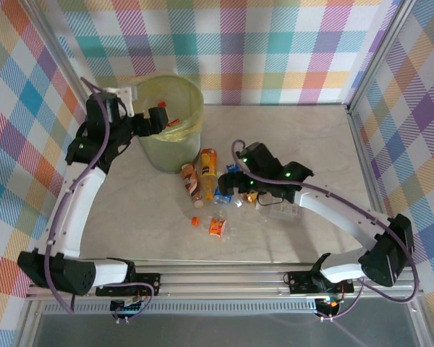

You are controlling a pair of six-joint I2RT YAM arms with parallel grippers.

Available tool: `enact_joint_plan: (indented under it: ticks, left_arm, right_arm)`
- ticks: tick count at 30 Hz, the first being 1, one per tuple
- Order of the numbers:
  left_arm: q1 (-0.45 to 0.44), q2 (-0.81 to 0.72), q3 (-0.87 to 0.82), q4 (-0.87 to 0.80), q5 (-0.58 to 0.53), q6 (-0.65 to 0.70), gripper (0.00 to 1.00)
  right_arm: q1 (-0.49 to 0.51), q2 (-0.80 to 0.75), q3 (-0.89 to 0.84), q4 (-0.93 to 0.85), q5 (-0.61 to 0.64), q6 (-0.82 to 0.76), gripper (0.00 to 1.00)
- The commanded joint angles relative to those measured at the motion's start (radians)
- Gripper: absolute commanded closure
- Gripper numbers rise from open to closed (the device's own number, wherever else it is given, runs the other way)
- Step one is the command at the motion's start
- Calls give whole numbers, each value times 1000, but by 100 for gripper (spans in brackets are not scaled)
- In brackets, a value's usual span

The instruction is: Put the plastic bottles in the bin

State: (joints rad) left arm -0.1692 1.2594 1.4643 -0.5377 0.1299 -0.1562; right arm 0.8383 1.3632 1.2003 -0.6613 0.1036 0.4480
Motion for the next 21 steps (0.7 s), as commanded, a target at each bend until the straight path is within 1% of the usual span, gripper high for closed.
enact_joint_plan:
  ticks: [1,4,8,15,21]
  left_arm:
    - [0,-109,-89,89,-36,-87,0]
    - [-1,-197,-172,123,-93,-132,0]
    - [-1,-281,-237,142,-148,-154,0]
    - [0,-341,-270,131,-212,-157,0]
    - [-1,-331,-277,126,-231,-167,0]
  right_arm:
    - [89,51,22,-121,-24,-163,0]
    - [162,126,31,-166,25,-217,0]
    - [213,197,26,-156,21,-269,0]
    - [230,247,-3,-121,-11,-316,1]
    - [231,280,-26,-119,-24,-318,1]
